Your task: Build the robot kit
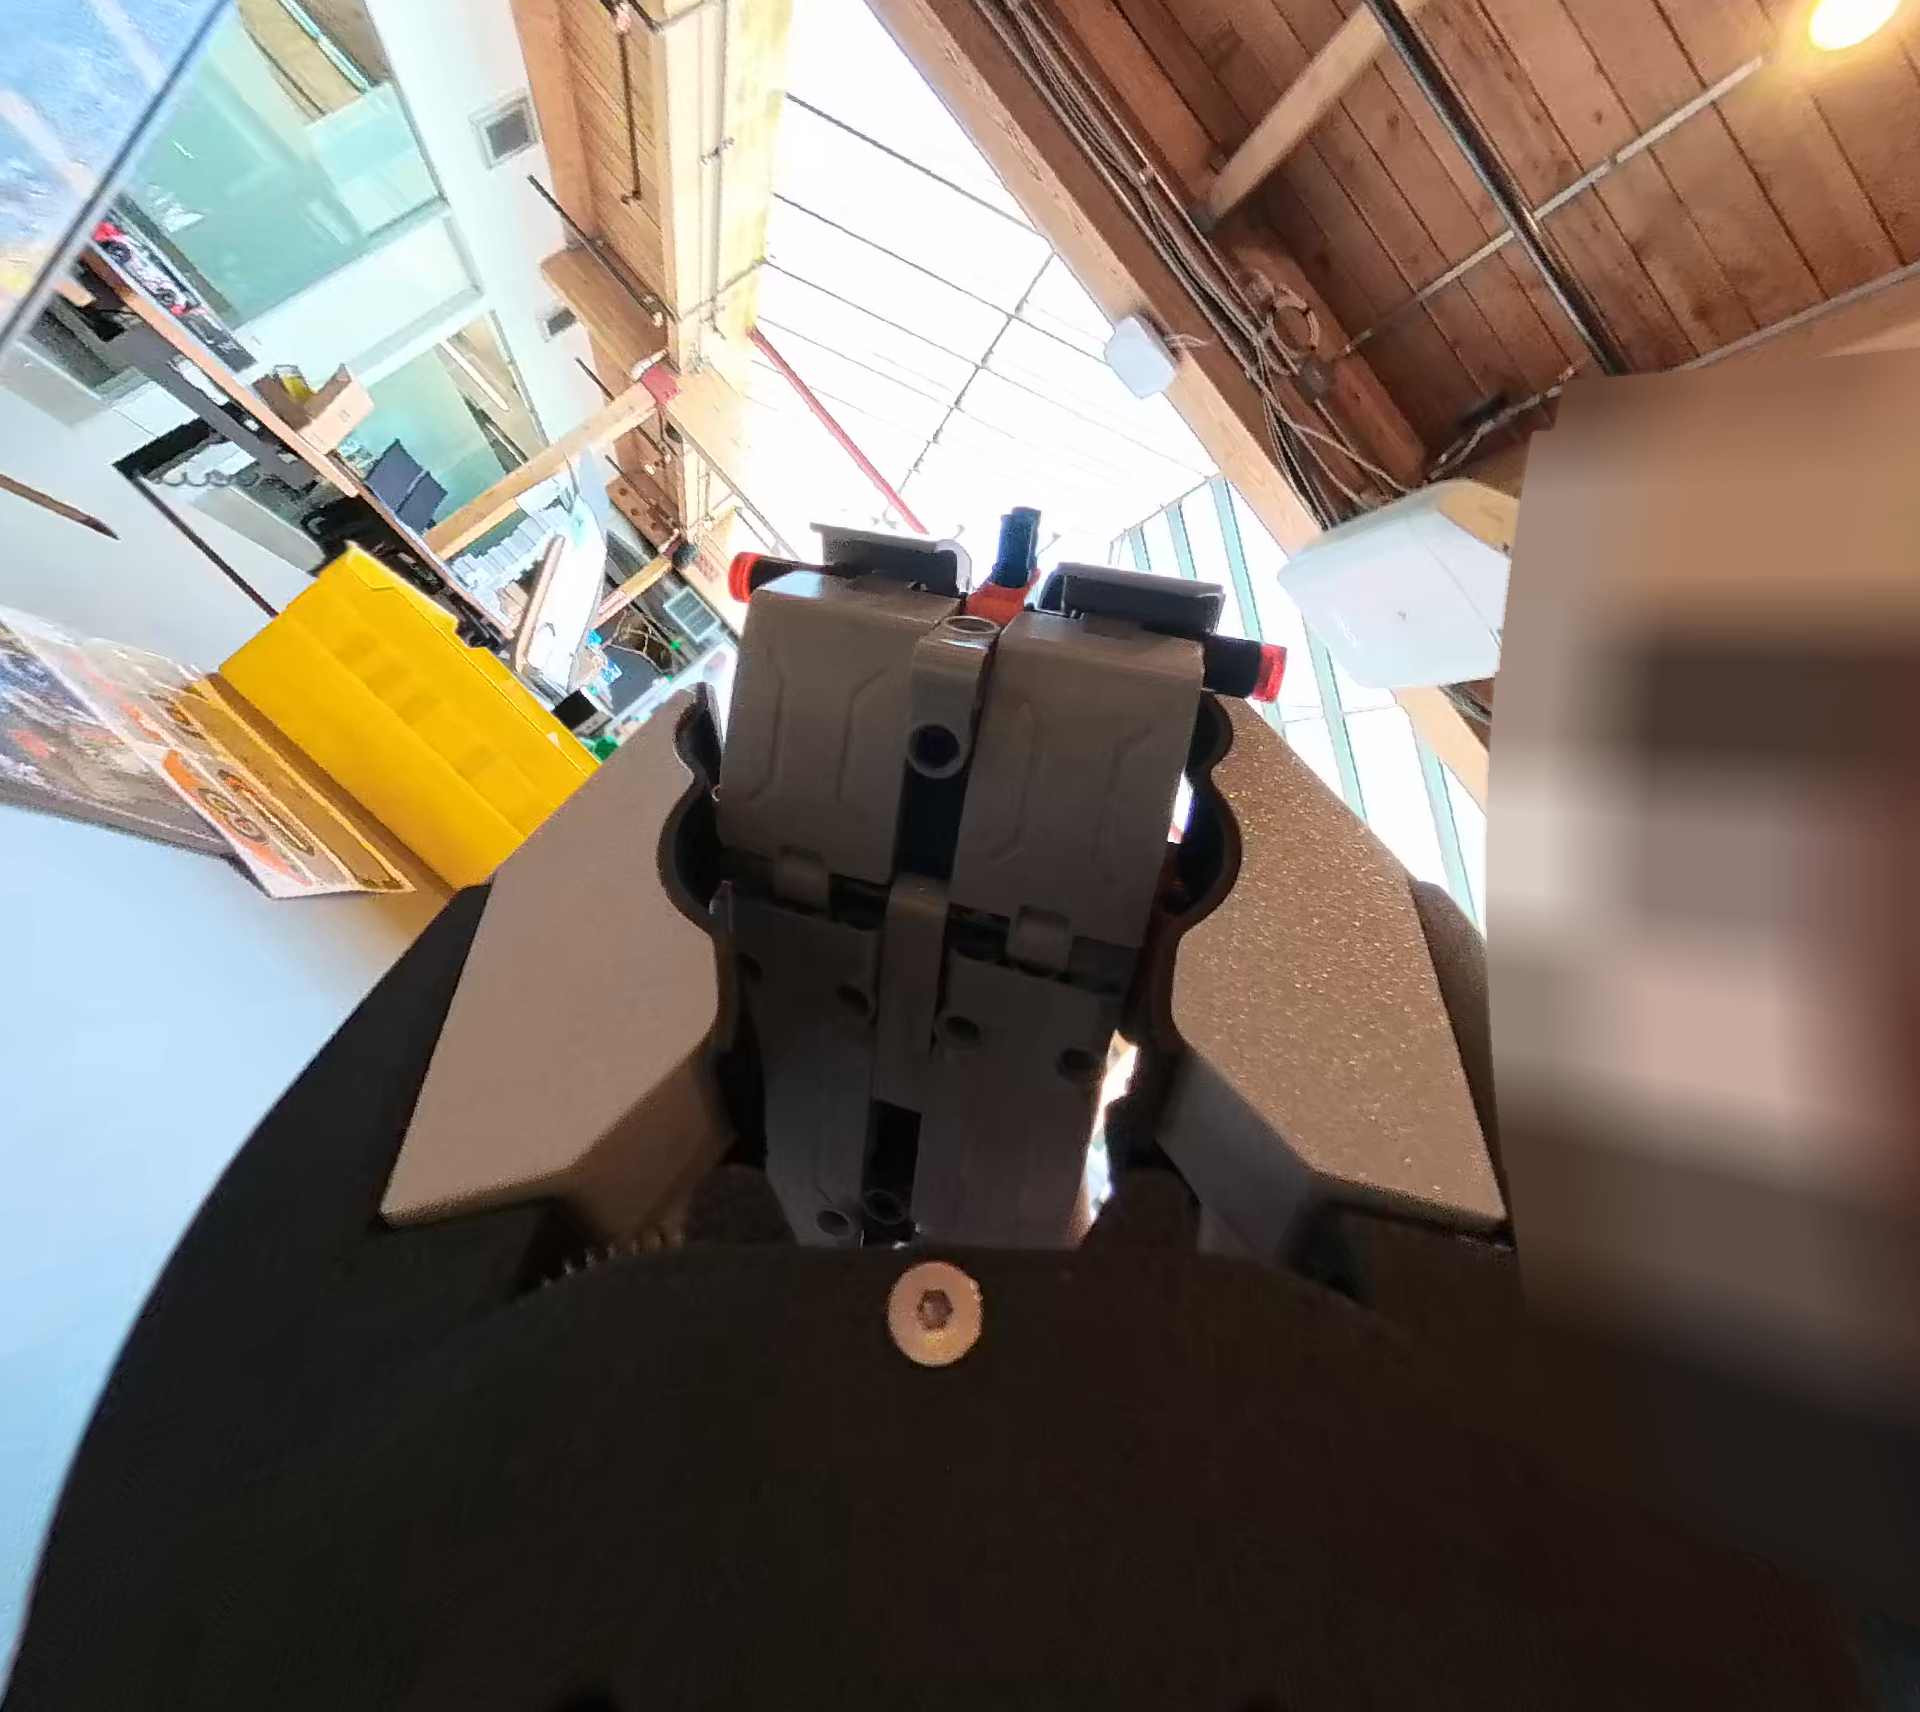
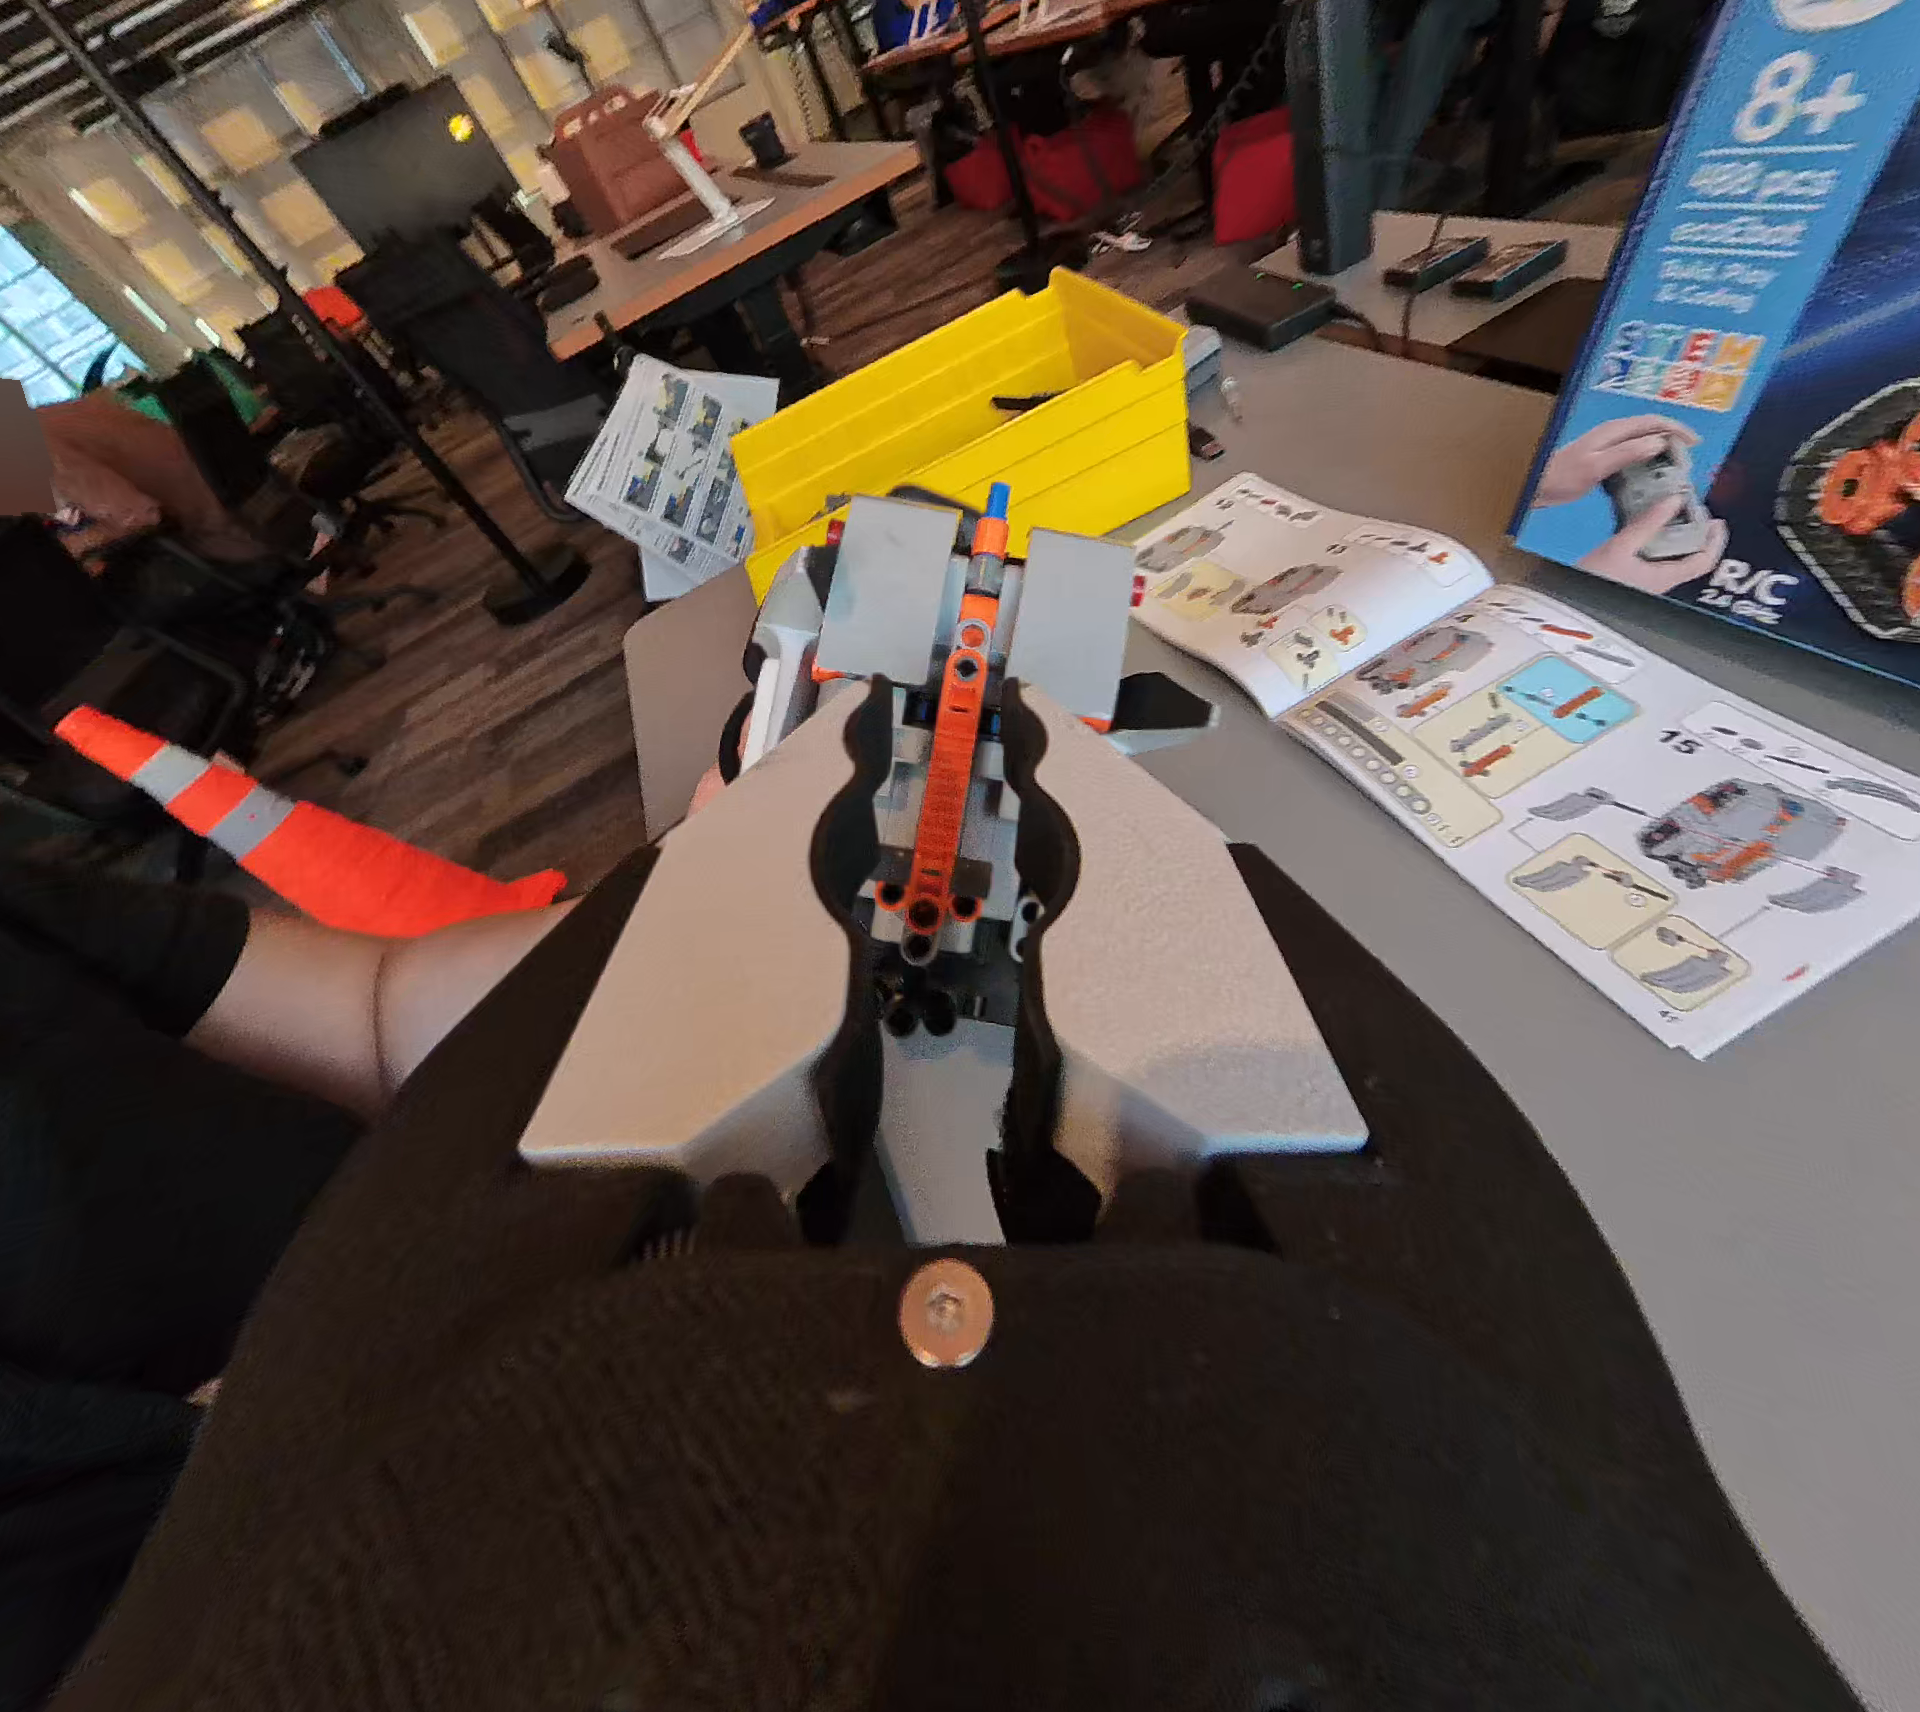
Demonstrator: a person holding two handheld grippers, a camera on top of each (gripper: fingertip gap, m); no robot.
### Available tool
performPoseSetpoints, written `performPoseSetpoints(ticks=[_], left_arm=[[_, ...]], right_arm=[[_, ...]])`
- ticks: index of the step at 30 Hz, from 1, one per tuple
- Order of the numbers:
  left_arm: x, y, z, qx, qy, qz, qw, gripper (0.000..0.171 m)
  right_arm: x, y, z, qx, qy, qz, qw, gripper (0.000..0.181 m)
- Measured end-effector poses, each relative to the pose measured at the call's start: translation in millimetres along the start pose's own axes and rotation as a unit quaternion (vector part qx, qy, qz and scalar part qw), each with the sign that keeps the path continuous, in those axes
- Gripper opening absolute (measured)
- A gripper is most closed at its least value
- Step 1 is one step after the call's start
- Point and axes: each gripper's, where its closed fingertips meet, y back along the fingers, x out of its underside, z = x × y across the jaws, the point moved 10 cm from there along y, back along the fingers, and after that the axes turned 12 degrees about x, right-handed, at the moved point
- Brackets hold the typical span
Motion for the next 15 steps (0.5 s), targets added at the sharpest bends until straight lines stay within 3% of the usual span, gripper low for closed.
performPoseSetpoints(ticks=[4, 15], left_arm=[[-6, 7, 3, -0.010, 0.010, -0.026, 1.000, 0.089], [0, 3, 5, -0.027, 0.005, 0.001, 1.000, 0.089]], right_arm=[[-4, 3, -11, 0.014, -0.024, 0.003, 1.000, 0.015], [0, -12, -7, 0.013, -0.022, 0.086, 0.996, 0.006]])
